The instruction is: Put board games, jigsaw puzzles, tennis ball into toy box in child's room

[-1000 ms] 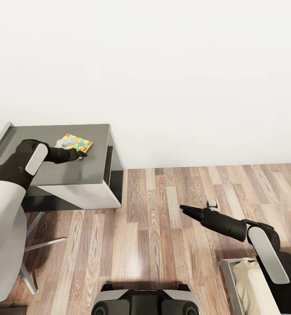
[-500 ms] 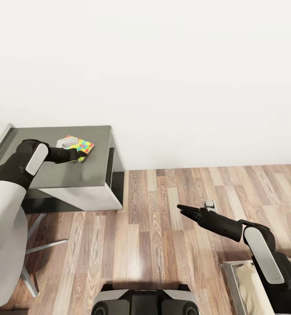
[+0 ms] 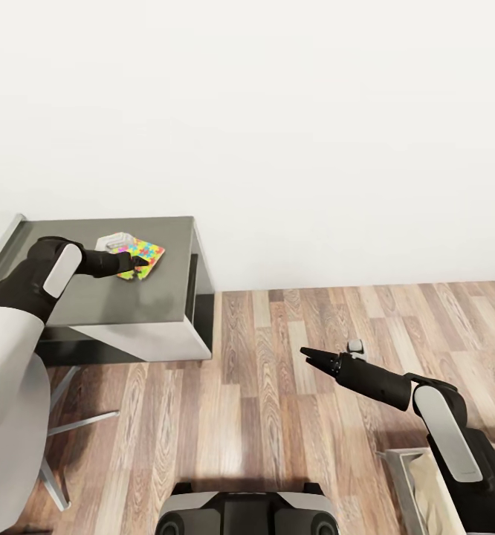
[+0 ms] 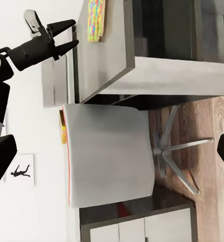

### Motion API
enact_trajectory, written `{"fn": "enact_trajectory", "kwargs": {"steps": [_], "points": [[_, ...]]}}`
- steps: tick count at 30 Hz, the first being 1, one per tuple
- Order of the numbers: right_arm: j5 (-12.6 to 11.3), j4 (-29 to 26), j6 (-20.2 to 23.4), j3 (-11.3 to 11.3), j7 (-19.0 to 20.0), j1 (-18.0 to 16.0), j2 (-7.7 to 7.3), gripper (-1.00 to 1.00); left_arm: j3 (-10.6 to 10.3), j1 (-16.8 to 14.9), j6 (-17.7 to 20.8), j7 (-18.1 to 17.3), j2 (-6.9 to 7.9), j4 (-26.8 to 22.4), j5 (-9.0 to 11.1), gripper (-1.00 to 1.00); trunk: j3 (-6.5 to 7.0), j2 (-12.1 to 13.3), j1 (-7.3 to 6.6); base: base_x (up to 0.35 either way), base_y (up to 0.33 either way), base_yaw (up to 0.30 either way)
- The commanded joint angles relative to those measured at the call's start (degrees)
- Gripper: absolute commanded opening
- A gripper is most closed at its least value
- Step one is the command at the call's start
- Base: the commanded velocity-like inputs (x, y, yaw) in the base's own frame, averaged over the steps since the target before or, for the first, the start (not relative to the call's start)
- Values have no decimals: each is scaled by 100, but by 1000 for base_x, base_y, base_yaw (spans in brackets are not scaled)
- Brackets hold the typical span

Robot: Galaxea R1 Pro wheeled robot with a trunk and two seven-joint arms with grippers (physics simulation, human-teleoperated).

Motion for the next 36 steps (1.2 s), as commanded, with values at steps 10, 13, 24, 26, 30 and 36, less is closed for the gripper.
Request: {"fn": "enact_trajectory", "kwargs": {"steps": [10,13,24,26,30,36], "points": [[32,-1,26,1,34,-4,2,100,-12,-5,7,-55,7,2,-56,100,-7,-9,3,67,5,0],[31,-1,26,2,36,-4,2,100,-12,-5,5,-55,6,4,-56,100,-7,-9,3,93,-6,0],[37,4,26,2,37,-4,2,100,-4,-5,-2,-55,12,5,-63,100,-7,-9,3,106,91,0],[38,6,26,3,37,-4,2,100,-4,-5,-2,-55,17,5,-64,100,-7,-9,3,48,50,0],[39,4,26,3,37,-4,2,100,-3,-5,-2,-50,22,5,-79,100,-7,-9,3,21,35,0],[38,5,26,4,37,-4,2,100,-3,-5,-14,-47,23,4,-89,100,-7,-9,3,53,150,0]]}}
